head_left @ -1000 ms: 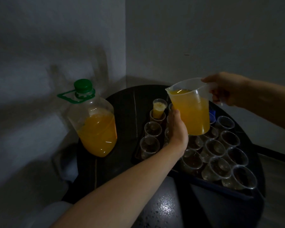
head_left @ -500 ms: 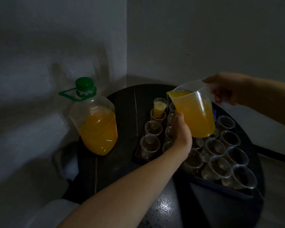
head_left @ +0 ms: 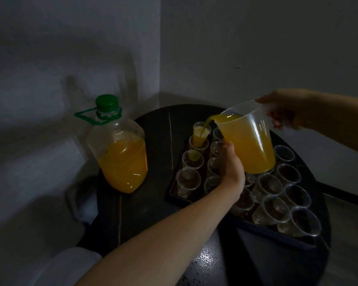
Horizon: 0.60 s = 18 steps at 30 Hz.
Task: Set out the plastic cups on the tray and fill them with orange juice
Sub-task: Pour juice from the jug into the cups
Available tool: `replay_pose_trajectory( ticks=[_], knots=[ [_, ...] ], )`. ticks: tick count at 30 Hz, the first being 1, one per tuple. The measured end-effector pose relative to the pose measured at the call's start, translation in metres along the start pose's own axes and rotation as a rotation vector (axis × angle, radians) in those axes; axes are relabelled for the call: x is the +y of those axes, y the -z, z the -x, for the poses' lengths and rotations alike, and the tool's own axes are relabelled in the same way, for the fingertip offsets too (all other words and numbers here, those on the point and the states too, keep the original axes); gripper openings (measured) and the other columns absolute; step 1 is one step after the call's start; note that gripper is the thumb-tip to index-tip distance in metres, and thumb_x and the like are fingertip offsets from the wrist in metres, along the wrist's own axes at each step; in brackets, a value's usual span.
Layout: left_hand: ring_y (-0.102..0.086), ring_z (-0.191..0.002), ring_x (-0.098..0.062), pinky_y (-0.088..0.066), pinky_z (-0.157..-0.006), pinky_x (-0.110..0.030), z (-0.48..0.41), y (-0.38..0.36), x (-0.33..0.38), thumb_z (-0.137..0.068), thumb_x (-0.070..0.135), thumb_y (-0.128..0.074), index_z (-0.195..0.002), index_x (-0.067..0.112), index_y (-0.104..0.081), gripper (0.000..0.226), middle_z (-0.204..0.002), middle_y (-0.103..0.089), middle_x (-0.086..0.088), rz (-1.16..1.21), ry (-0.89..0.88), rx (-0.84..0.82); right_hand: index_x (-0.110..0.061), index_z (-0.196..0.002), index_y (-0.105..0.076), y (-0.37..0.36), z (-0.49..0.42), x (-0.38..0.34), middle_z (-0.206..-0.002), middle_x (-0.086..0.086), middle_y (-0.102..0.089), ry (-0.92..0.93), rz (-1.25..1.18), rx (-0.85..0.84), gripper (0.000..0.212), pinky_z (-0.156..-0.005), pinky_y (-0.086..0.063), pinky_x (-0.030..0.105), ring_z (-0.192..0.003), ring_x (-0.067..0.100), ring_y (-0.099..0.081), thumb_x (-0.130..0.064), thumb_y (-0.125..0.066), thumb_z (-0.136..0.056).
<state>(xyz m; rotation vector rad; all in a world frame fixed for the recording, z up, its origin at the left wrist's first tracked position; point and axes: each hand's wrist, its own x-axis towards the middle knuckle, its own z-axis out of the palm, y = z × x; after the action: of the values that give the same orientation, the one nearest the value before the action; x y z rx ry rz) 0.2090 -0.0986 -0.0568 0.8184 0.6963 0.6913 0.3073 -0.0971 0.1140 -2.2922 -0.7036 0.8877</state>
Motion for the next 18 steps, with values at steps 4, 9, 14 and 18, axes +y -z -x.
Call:
replay_pose_trajectory(
  ticks=[4,9,14,18],
  knots=[
    [-0.052,-0.123,-0.016,-0.040,-0.111,-0.044,-0.0002,-0.0007,-0.0015,-0.108,0.050,-0.028,-0.148,0.034,-0.037,0.045,-0.141,-0.051,-0.002,-0.017,-0.007,0.009,-0.012,-0.073,-0.051,0.0001,-0.0012,0.0011,-0.036,-0.003,-0.050,-0.002,-0.049,-0.019,0.033,-0.058,-0.037,0.026,-0.054,0.014,-0.038,-0.032,-0.054,-0.099],
    [-0.053,-0.113,-0.009,-0.042,-0.102,-0.036,-0.0005,-0.0010,-0.0044,-0.108,0.050,-0.027,-0.151,0.033,-0.035,0.046,-0.141,-0.051,-0.001,-0.018,0.005,0.007,-0.010,-0.070,-0.050,0.0022,-0.0023,0.0021,-0.046,0.003,-0.049,-0.007,-0.044,-0.033,0.036,-0.062,-0.036,0.028,-0.055,0.016,-0.038,-0.033,-0.054,-0.099],
    [-0.050,-0.123,-0.015,-0.039,-0.107,-0.039,0.0025,-0.0022,-0.0047,-0.108,0.051,-0.027,-0.154,0.031,-0.031,0.050,-0.143,-0.048,-0.001,-0.018,0.036,-0.006,-0.010,-0.070,-0.048,0.0065,-0.0016,0.0019,-0.057,0.007,-0.045,-0.007,0.009,-0.032,0.039,-0.051,-0.040,0.026,-0.049,0.016,-0.043,-0.037,-0.054,-0.098],
    [-0.049,-0.126,-0.017,-0.039,-0.111,-0.043,0.0017,-0.0013,-0.0051,-0.107,0.053,-0.028,-0.154,0.033,-0.032,0.051,-0.148,-0.046,-0.003,-0.015,0.037,-0.012,-0.008,-0.067,-0.045,0.0088,0.0029,0.0018,-0.057,0.010,-0.039,0.031,0.086,-0.042,0.044,-0.030,-0.033,0.012,-0.025,0.010,-0.040,-0.034,-0.047,-0.102]
  ],
)
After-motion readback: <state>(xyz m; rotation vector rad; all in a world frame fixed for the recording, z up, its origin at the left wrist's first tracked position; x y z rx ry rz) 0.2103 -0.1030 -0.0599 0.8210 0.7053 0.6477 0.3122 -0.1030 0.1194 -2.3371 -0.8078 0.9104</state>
